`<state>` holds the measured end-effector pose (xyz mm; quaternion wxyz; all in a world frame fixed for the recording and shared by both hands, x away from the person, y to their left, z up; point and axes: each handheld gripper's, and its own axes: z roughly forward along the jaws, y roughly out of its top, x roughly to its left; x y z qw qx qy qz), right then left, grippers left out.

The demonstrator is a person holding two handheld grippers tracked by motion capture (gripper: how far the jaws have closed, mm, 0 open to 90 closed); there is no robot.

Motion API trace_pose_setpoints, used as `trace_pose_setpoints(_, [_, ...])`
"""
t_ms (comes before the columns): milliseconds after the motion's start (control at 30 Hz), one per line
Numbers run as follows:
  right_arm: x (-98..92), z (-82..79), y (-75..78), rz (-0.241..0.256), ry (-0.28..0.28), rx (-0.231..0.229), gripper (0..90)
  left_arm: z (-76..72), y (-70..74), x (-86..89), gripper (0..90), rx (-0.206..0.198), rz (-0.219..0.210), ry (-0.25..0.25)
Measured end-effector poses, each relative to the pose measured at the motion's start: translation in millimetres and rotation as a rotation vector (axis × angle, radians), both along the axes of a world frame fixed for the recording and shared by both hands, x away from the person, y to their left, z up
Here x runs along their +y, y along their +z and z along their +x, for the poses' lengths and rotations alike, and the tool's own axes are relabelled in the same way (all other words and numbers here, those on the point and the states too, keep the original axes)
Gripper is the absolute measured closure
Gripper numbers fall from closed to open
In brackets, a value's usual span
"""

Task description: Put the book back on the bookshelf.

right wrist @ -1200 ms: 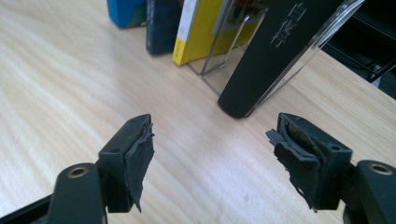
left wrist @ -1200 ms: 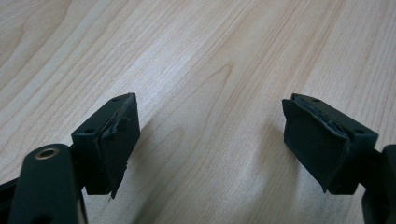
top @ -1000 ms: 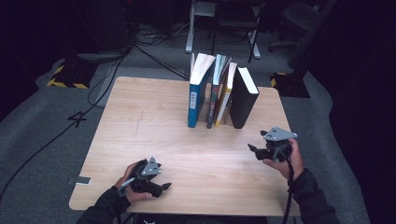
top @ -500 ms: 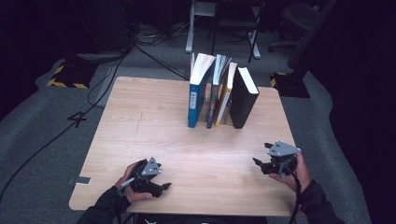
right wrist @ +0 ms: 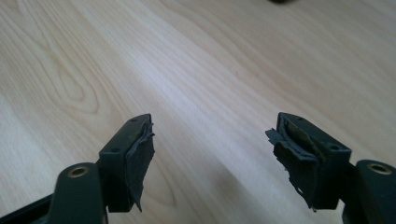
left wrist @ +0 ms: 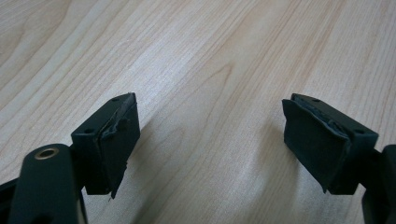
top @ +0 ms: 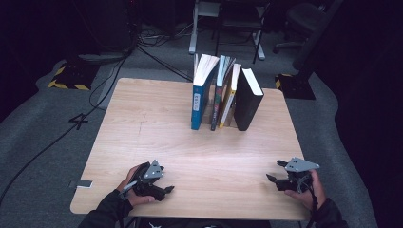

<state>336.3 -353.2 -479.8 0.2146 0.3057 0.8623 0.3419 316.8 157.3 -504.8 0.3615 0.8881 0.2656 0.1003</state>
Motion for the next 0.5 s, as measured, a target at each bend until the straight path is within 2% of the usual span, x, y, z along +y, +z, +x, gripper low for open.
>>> trace_pose_setpoints(133, [-12.0,-5.4,-8.9,0.017,-0.024,0.026,29.2,0.0,0.0,0.0,18.8,0.0,0.0,0.0])
trace_pose_setpoints(267, [-25.0,-12.2,-20.3,0.071,-0.045,0.068,29.1,0.0,0.0,0.0,18.7,0.0,0.0,0.001])
trace_pose_setpoints(333, [-30.7,-13.9,-24.1,0.124,-0.057,0.083,29.1,0.1,0.0,0.1,18.7,0.0,0.0,0.0])
trace_pose_setpoints(367, [-32.5,-14.2,-24.3,0.134,-0.065,0.089,27.9,0.2,0.1,0.1,18.7,0.0,0.001,0.0])
trace_pose_setpoints(433, [-33.3,-14.1,-24.7,0.128,-0.092,0.088,24.7,0.3,0.0,0.2,18.7,0.001,0.001,-0.002])
trace_pose_setpoints(500, [-33.7,-13.9,-24.7,0.132,-0.095,0.094,24.8,0.3,0.0,0.2,18.7,0.001,0.0,-0.002])
